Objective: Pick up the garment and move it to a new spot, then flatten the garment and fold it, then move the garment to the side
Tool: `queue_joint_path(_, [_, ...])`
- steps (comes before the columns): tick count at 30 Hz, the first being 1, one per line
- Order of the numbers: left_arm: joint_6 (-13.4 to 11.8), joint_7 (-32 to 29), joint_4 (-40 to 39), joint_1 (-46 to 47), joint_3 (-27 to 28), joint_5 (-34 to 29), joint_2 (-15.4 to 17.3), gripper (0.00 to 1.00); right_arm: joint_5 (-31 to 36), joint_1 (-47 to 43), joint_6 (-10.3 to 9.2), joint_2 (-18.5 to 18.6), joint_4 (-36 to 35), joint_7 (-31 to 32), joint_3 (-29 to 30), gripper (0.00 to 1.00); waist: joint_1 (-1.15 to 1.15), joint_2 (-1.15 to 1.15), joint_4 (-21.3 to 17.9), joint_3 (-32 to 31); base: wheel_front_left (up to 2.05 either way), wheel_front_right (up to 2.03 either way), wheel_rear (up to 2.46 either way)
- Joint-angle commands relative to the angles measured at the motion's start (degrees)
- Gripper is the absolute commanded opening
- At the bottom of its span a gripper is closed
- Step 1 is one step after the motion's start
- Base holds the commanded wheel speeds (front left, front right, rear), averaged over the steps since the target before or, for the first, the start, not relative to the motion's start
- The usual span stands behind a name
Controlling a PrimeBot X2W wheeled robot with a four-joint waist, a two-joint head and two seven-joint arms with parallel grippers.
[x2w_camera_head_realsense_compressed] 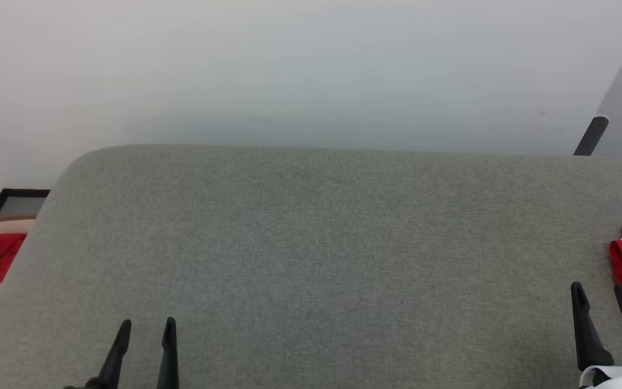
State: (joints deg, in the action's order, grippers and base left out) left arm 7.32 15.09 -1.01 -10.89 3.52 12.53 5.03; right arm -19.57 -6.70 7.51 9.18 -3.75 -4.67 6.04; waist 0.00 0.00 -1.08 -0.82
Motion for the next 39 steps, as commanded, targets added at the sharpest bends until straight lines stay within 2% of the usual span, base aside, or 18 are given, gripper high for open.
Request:
queue_joint_path(1, [0.1,0.0,0.2,0.4,0.1,0.1,0.0,1.00,0.0,-0.4,-0.04,-0.2,-0.2,-0.1,-0.1,1.00,0.00,0.00,-0.1,0.0,0.00,0.00,0.00])
queue_joint_path(2, [0.1,0.0,0.3,0.4,0.0,0.3,0.0,1.00,-0.1,-0.5,-0.04,-0.3,-0.2,-0.2,-0.2,1.00,0.00,0.00,-0.2,-0.1,0.00,0.00,0.00])
queue_joint_path(3, [0.0,0.0,0.2,0.1,-0.1,0.1,0.0,0.00,-0.1,0.0,0.00,-0.2,0.0,0.0,-0.2,0.00,0.00,0.00,-0.2,-0.1,0.00,0.00,0.00])
queue_joint_path(9, [0.0,-0.2,3.0,-0.5,-0.5,1.1,-0.7,0.00,-0.9,-0.4,0.00,-1.2,3.0,0.3,-0.6,0.00,0.00,0.00,-0.2,-0.1,0.00,0.00,0.00])
queue_joint_path(26, [0.0,-4.2,5.8,3.5,-0.6,19.5,-0.3,0.00,-16.9,2.7,-0.01,-2.3,6.2,2.7,-0.3,0.00,0.00,0.00,0.0,0.1,0.00,0.00,0.00])
queue_joint_path(39, [0.1,-6.8,7.4,6.0,-0.6,30.3,-0.2,0.00,-26.5,4.6,-0.01,-3.0,8.1,4.2,-0.1,0.00,0.00,0.00,0.1,0.2,0.00,0.00,0.00])
